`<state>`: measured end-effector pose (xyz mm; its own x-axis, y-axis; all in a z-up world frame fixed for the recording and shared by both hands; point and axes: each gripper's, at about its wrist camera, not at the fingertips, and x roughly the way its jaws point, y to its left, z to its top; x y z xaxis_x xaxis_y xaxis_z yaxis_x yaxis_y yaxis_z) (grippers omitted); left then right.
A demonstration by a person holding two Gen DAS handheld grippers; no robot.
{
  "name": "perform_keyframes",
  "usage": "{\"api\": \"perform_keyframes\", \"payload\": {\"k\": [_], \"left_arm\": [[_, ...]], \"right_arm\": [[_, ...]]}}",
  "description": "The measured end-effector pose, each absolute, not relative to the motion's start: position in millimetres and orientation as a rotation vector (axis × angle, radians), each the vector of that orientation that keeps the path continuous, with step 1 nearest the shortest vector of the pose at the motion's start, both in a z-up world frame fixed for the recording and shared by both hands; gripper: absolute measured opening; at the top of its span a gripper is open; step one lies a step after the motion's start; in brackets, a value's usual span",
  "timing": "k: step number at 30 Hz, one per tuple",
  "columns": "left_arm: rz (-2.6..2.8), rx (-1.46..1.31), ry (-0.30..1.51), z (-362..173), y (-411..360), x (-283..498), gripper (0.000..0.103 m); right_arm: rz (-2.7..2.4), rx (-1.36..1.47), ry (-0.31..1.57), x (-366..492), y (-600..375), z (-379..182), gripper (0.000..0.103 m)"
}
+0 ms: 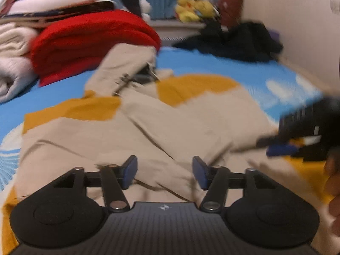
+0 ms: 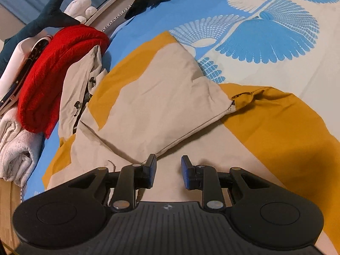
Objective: Fold large clothes
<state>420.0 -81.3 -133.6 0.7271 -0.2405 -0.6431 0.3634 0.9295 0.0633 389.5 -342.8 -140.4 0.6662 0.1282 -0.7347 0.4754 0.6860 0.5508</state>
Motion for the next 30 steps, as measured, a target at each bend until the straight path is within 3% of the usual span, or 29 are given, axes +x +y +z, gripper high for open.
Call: {"api": "perform_keyframes", "payload": {"k": [3,8,10,11,14,18,22,28,29,30], "left_arm": [[-0.343,0.230,0.716,-152.5,-103.4,424.3,0.084],[-0.308,0.411,0.734,-183.0,-131.0,417.7,0.083],[-0.273,0.461,0.721,-188.4,-129.4,421.2,0.054],[-0.253,0.458,0.710,-182.9,-123.4,423.1,0.025],[-0.171,0.324,0.609,-136.8,-88.3,427.6,0.013],[0.036,0.131,0.420,-67.7,-16.1,426.0,0.005],[0.260,-0.080,0.404,-49.2,67.8,431.5,0.005],[0.317,-0.263,0.580,-65.5,131.8,445.0,0.012],[0.297,-0.266,0.595,-67.3,133.4,445.4,0.016],[0.268,-0.264,0.609,-68.3,134.1,445.5,0.022]], "right_arm": [[-0.218,0.819,0.846,391.0,-344.7,-141.7,0.027],[-0.203,0.853,0.850,395.0,-350.0,-142.1,0.027],[-0.191,0.864,0.849,396.6,-350.1,-141.9,0.027],[-0.188,0.868,0.848,397.4,-349.8,-142.0,0.027],[-0.183,0.887,0.855,401.2,-348.5,-145.0,0.028],[-0.201,0.919,0.839,408.6,-350.5,-148.7,0.028],[-0.242,0.931,0.824,414.9,-354.3,-154.1,0.028],[-0.296,0.938,0.820,415.1,-359.7,-163.3,0.027],[-0.299,0.931,0.814,415.4,-361.4,-163.5,0.022],[-0.302,0.930,0.802,415.2,-363.3,-162.9,0.009]]}}
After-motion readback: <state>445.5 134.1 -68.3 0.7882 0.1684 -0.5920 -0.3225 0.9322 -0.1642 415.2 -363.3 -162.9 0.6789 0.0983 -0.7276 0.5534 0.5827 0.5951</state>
